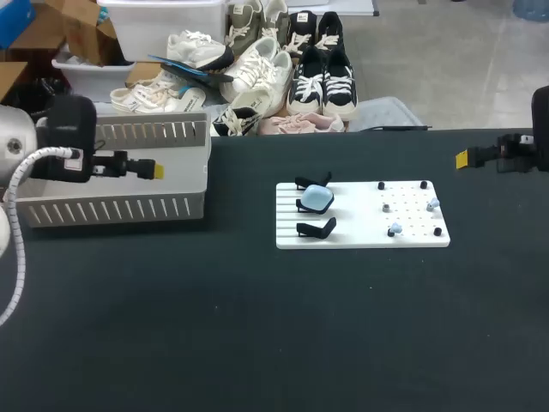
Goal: Pick up each earbud case from the left stands, insert the matching earbuds, close the lid, and place the case in the box.
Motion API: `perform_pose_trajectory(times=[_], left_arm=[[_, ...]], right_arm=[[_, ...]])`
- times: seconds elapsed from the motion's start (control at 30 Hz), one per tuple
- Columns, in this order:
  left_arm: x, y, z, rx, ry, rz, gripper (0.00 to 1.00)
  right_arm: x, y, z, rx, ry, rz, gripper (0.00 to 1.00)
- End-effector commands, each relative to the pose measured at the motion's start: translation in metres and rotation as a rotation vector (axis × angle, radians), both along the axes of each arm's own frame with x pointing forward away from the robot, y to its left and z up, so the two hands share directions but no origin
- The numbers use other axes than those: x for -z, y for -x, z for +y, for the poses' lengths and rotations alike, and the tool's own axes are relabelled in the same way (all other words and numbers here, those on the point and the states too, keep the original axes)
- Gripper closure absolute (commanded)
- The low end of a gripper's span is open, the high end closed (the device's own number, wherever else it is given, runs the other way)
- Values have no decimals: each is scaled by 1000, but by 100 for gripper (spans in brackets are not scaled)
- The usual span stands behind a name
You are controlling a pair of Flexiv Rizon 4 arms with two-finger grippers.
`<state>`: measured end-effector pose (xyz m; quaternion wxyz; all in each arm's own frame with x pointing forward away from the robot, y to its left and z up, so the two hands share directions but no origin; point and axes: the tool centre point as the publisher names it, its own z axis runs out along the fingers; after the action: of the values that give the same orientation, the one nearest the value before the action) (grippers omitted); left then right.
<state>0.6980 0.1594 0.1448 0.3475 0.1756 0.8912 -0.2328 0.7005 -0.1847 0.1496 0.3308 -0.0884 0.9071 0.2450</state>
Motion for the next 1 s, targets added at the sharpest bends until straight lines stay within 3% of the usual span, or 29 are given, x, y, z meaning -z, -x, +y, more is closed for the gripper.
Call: perform_pose_trajectory(times=[0.03,0.3,0.5,1.0], left_arm=[[19,-14,-9,130,29,-92,0],[17,-21,-37,355,-23,-215,0],[18,-26,-60,455,-53,-215,0],[19,-29,-68,416,-68,-196,0]], right_arm=[[0,-1,0,-2,0,0,0],[0,-1,0,-2,0,0,0],[0,-1,0,-2,0,0,0],[0,-1,0,-2,0,0,0]])
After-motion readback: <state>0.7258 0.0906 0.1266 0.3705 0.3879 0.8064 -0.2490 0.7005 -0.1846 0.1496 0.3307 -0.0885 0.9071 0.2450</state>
